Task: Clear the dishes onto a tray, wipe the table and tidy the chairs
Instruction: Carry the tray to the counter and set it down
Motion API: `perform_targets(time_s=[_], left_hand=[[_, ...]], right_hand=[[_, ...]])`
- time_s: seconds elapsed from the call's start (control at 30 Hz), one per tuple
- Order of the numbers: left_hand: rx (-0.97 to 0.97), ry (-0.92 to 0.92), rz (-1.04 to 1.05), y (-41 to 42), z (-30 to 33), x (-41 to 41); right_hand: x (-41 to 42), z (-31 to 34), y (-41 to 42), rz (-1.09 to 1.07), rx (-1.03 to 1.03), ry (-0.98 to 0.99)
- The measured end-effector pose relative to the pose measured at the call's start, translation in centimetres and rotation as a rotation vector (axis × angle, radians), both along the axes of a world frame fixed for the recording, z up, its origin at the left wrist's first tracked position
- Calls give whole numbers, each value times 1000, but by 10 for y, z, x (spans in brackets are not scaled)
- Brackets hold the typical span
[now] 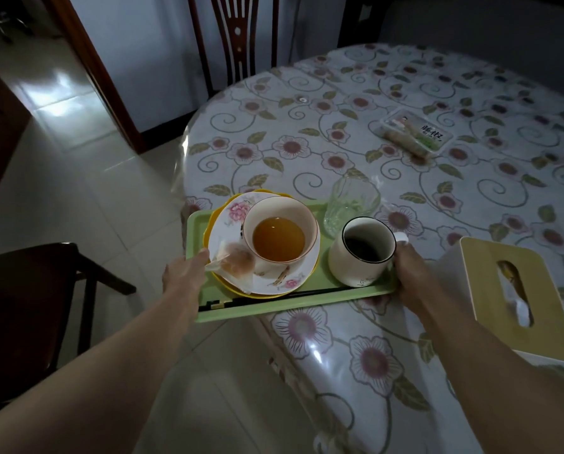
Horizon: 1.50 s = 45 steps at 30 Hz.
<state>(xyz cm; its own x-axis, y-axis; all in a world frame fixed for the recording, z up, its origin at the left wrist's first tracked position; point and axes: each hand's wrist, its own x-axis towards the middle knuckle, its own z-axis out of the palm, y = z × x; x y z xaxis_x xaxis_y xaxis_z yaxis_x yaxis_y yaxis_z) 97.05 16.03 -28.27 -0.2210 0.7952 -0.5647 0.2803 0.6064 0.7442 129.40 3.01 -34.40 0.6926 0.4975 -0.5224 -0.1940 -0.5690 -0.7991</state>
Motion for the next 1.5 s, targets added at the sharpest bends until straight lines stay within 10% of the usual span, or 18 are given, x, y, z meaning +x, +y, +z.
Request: perform_targets(time_s=[0.53, 1.5], left_hand=[[-25, -74, -55, 7, -10, -9], [55, -79, -29, 8, -8, -22]], right_hand=[[-25, 52, -6, 90, -75, -325], [-56, 71, -1, -65, -63, -86]])
